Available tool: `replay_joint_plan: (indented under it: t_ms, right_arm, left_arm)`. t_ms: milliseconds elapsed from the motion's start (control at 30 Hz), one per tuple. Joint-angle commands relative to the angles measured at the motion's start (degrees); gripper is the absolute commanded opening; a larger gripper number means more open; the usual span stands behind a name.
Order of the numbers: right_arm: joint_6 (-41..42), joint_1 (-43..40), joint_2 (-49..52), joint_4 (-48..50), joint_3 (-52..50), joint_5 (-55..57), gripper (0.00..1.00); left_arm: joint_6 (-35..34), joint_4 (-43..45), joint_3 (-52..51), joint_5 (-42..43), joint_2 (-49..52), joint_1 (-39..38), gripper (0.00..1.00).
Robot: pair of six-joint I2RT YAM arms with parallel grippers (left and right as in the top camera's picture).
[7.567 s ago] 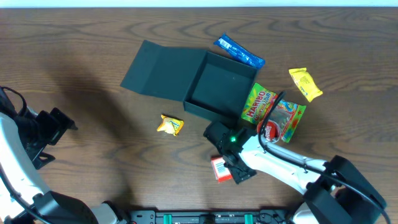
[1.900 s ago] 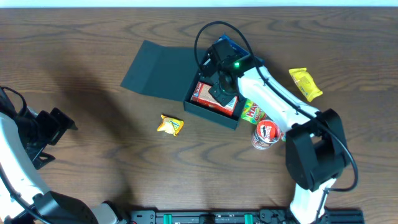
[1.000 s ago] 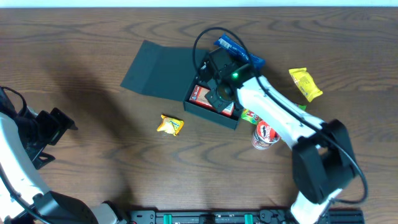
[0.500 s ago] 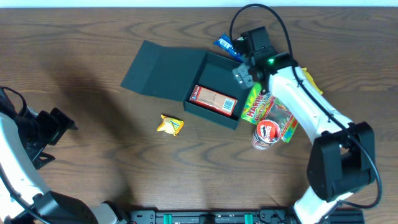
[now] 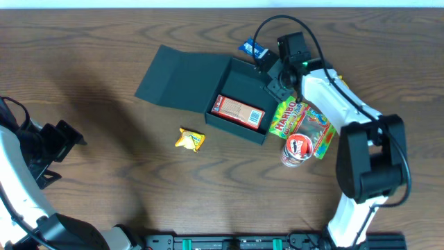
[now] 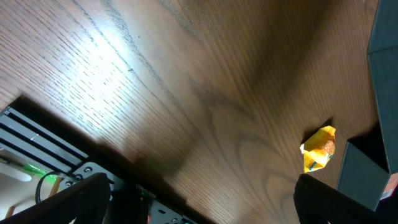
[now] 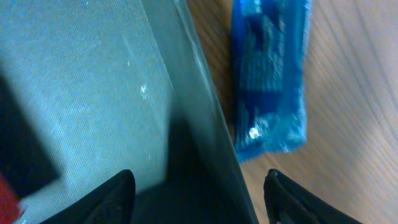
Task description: Pack container
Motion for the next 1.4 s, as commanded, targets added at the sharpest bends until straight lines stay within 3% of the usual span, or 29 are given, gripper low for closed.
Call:
replay_joint_plan:
  t_ms: [0, 133, 200, 367, 667, 1133, 1367]
  right_arm:
    - [-1.8, -0.1, 1.2, 0.3, 0.1, -0.8, 0.62]
    - [0.9, -0.1, 1.2, -1.2, 0.1, -0.8, 0.33]
    - [3.9, -0.1, 1.2, -1.4, 0.1, -0.8, 0.29]
    - [13.2, 0.2, 1.2, -1.4, 0.1, -0.8, 0.02]
    - [36.1, 2.4, 1.1, -3.1, 0.1, -1.0, 0.02]
    - [70.5, 11.8, -5.1, -16.2, 0.0, 0.2, 0.02]
    - [77.1, 15.7, -12.0, -23.2, -4.5, 8.8, 0.02]
  left_arm:
    - [0.0, -0.1, 0.6, -0.2, -0.2, 0.2, 0.95]
    - [0.0, -0.1, 0.6, -0.2, -0.2, 0.2, 0.95]
    - [0.0, -0.1, 0.6, -0.2, -0.2, 0.2, 0.95]
    - [0.0, -0.2, 0.6, -0.2, -0.2, 0.2, 0.95]
    - [0.0, -0.2, 0.6, -0.2, -0.2, 0.2, 0.95]
    - [0.0, -0.2, 0.6, -0.2, -0.2, 0.2, 0.95]
    - [0.0, -0.1, 0.6, -0.2, -0.2, 0.2, 0.95]
